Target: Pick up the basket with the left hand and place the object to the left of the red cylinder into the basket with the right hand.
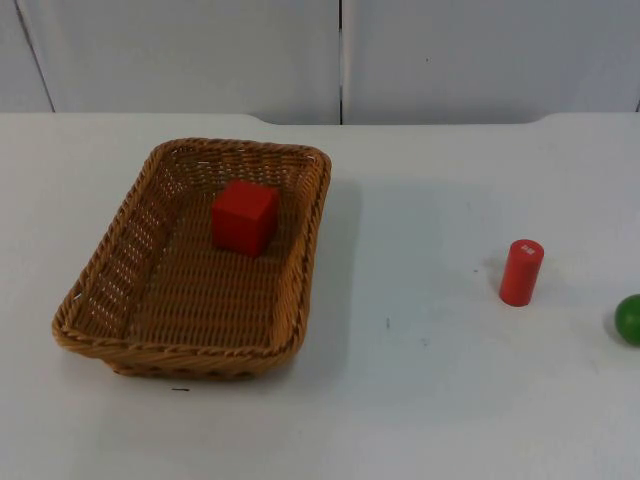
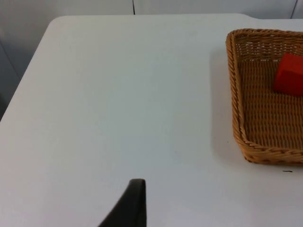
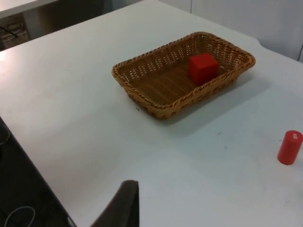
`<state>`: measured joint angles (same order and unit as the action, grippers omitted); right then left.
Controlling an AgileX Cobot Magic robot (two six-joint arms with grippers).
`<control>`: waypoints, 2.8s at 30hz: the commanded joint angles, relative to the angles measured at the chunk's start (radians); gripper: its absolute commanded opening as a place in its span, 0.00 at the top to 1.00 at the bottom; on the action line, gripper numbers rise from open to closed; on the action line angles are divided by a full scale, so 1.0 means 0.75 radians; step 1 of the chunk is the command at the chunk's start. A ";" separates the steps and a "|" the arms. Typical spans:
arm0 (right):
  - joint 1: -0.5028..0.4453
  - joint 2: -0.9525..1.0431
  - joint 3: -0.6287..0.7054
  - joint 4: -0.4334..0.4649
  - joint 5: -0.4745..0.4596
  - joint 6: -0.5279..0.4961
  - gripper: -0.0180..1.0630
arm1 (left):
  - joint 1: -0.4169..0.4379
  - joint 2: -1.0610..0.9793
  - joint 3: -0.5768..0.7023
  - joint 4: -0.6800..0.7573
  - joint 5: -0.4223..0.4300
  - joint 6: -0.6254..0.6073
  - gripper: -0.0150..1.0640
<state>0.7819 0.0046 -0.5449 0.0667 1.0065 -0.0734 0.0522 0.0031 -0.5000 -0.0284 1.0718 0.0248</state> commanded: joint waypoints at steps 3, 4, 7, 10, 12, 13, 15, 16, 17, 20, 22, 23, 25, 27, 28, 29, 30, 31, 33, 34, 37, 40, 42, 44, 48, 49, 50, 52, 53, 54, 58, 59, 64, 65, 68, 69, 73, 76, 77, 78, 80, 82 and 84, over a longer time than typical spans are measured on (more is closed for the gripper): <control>-0.006 -0.006 0.005 -0.003 0.017 0.009 0.01 | -0.009 -0.004 0.007 -0.013 0.004 0.000 0.01; -0.006 -0.006 0.005 -0.003 0.032 0.014 0.01 | -0.009 -0.004 0.007 -0.013 0.004 0.000 0.01; -0.006 -0.006 0.045 -0.017 0.101 0.017 0.01 | -0.009 -0.004 0.007 -0.013 0.004 0.000 0.01; -0.006 -0.006 0.041 -0.066 0.098 0.086 0.01 | -0.009 -0.004 0.007 -0.013 0.004 0.000 0.01; -0.006 -0.006 0.041 -0.073 0.098 0.098 0.01 | -0.009 -0.004 0.007 -0.013 0.004 0.000 0.01; -0.006 -0.006 0.041 -0.073 0.098 0.098 0.01 | -0.009 -0.004 0.007 -0.013 0.004 0.000 0.01; -0.006 -0.006 0.041 -0.073 0.098 0.098 0.01 | -0.009 -0.004 0.007 -0.013 0.004 0.000 0.01; -0.006 -0.006 0.041 -0.073 0.098 0.098 0.01 | -0.009 -0.004 0.007 -0.013 0.004 0.000 0.01; -0.006 -0.006 0.041 -0.073 0.098 0.098 0.01 | -0.009 -0.004 0.007 -0.013 0.004 0.000 0.01; -0.006 -0.006 0.041 -0.073 0.098 0.098 0.01 | -0.009 -0.004 0.007 -0.013 0.004 0.000 0.01; -0.006 -0.006 0.041 -0.073 0.098 0.098 0.01 | -0.009 -0.004 0.007 -0.013 0.004 0.000 0.01; -0.006 -0.006 0.041 -0.073 0.098 0.098 0.01 | -0.009 -0.004 0.007 -0.013 0.004 0.000 0.01; -0.006 -0.006 0.041 -0.075 0.098 0.098 0.01 | -0.009 -0.004 0.007 -0.013 0.004 0.000 0.01; -0.006 -0.006 0.041 -0.075 0.098 0.098 0.01 | -0.009 -0.004 0.007 -0.013 0.004 0.000 0.01; -0.006 -0.006 0.041 -0.075 0.098 0.091 0.01 | -0.009 -0.004 0.007 -0.013 0.004 0.000 0.01; -0.006 -0.006 0.041 -0.072 0.098 0.088 0.01 | -0.009 -0.004 0.007 -0.013 0.004 0.000 0.01; -0.006 -0.006 0.041 -0.072 0.098 0.088 0.01 | -0.009 -0.004 0.007 -0.013 0.004 0.000 0.01; -0.006 -0.006 0.041 -0.072 0.098 0.088 0.01 | -0.009 -0.004 0.007 -0.013 0.004 0.000 0.01; -0.006 -0.006 0.041 -0.072 0.098 0.088 0.01 | -0.009 -0.004 0.007 -0.013 0.004 0.000 0.01; -0.006 -0.006 0.041 -0.069 0.098 0.088 0.01 | -0.009 -0.004 0.007 -0.013 0.004 0.000 0.01; -0.006 -0.006 0.041 -0.050 0.098 0.088 0.01 | -0.009 -0.004 0.007 -0.013 0.004 0.000 0.01; -0.006 -0.006 0.038 -0.050 0.092 0.088 0.01 | -0.009 -0.004 0.007 -0.013 0.004 0.000 0.01; -0.006 -0.006 0.038 -0.050 0.092 0.088 0.01 | -0.009 -0.004 0.007 -0.013 0.004 0.000 0.01; -0.006 -0.006 0.038 -0.050 0.092 0.088 0.01 | -0.009 -0.004 0.007 -0.013 0.004 0.000 0.01; -0.006 -0.006 0.038 -0.050 0.092 0.088 0.01 | -0.009 -0.004 0.007 -0.013 0.004 0.000 0.01; -0.006 -0.006 0.038 -0.050 0.092 0.088 0.01 | -0.009 -0.004 0.007 -0.013 0.004 0.000 0.01; -0.006 -0.006 0.038 -0.050 0.092 0.088 0.01 | -0.009 -0.004 0.007 -0.013 0.004 0.000 0.01; -0.006 -0.006 0.038 -0.050 0.092 0.088 0.01 | -0.009 -0.004 0.007 -0.013 0.004 0.000 0.01; -0.009 -0.006 0.038 -0.050 0.092 0.088 0.01 | -0.007 -0.004 0.007 -0.013 0.004 0.000 0.01; -0.009 -0.006 0.038 -0.050 0.092 0.088 0.01 | -0.007 -0.004 0.007 -0.013 0.004 0.000 0.01; -0.052 -0.006 0.038 -0.050 0.092 0.088 0.01 | -0.006 -0.004 0.007 -0.007 0.004 0.000 0.01; -0.076 -0.006 0.038 -0.050 0.092 0.088 0.01 | -0.006 -0.004 0.007 -0.007 0.004 0.000 0.01; -0.198 -0.006 0.038 -0.050 0.092 0.088 0.01 | -0.006 -0.004 0.007 -0.007 0.004 0.000 0.01; -0.233 -0.006 0.038 -0.050 0.092 0.088 0.01 | -0.006 -0.004 0.007 -0.007 0.004 0.000 0.01; -0.300 -0.006 0.038 -0.050 0.092 0.088 0.01 | -0.006 -0.004 0.007 -0.007 0.004 0.000 0.01; -0.335 -0.006 0.038 -0.050 0.092 0.088 0.01 | -0.006 -0.004 0.007 -0.007 0.004 0.000 0.01; -0.436 -0.006 0.038 -0.050 0.092 0.088 0.01 | -0.006 -0.004 0.007 -0.007 0.004 0.000 0.01; -0.551 -0.006 0.038 -0.050 0.092 0.088 0.01 | -0.006 -0.004 0.007 -0.007 0.004 0.000 0.01; -0.591 -0.006 0.038 -0.050 0.092 0.088 0.01 | -0.006 -0.004 0.007 -0.007 0.004 0.000 0.01; -0.632 -0.006 0.038 -0.050 0.092 0.088 0.01 | -0.006 -0.004 0.007 -0.007 0.004 0.000 0.01; -0.665 -0.006 0.038 -0.050 0.092 0.088 0.01 | -0.006 -0.004 0.007 -0.007 0.004 0.000 0.01; -0.740 -0.006 0.038 -0.050 0.092 0.088 0.01 | -0.006 -0.004 0.007 -0.007 0.004 0.000 0.01; -0.803 -0.006 0.038 -0.050 0.092 0.088 0.01 | -0.006 -0.004 0.007 -0.007 0.004 0.000 0.01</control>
<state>0.2333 0.0031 -0.5172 0.0255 1.0815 0.0000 0.0522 0.0031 -0.5000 -0.0284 1.0718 0.0248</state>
